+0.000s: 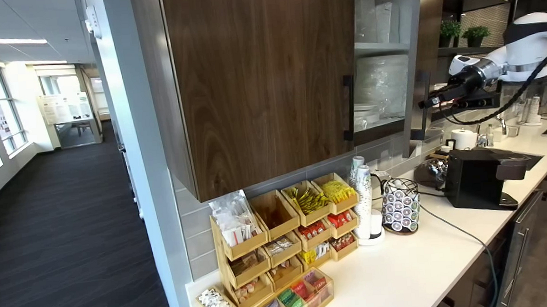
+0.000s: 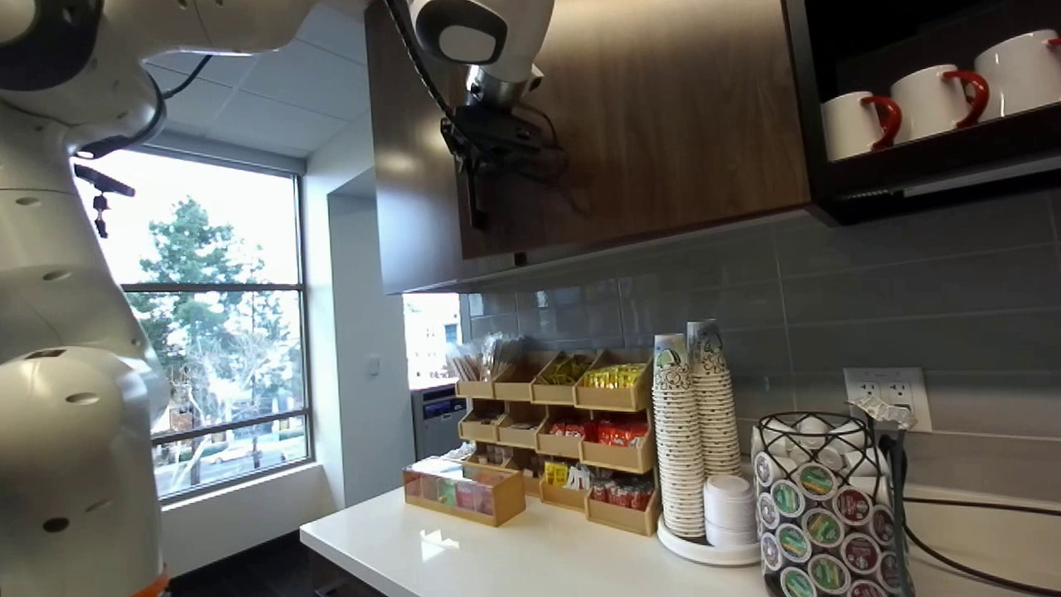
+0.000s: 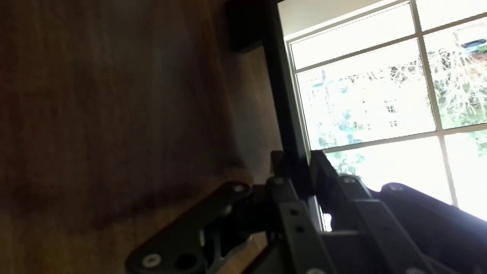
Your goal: Open the door to the cupboard
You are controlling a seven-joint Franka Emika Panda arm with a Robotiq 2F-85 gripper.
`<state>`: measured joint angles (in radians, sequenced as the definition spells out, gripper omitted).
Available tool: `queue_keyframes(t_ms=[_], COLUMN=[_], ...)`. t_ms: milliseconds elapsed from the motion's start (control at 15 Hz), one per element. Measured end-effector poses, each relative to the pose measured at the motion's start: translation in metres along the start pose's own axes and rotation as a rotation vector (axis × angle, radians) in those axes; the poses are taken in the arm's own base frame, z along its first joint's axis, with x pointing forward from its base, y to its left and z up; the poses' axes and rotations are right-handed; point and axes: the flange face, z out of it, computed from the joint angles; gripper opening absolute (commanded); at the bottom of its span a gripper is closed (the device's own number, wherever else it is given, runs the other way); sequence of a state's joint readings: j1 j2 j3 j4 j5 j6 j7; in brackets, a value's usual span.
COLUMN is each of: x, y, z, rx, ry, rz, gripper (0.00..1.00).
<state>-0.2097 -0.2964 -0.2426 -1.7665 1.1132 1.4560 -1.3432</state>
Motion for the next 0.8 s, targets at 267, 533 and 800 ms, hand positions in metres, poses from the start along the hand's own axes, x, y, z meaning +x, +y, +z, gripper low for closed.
queue_keyframes(t_ms=[267,533,800], x=[-0.008,-0.015,-0.024], y=[-0.023,-0.035,-0.041], z=[-0.02,-0.037,-0.044], rx=[-0.051,-0.162,-0.237], ry=[-0.008,-0.016,-0.02], rz=[-0.003,-0.007,-0.002], gripper=[0.05,0.05,0.1])
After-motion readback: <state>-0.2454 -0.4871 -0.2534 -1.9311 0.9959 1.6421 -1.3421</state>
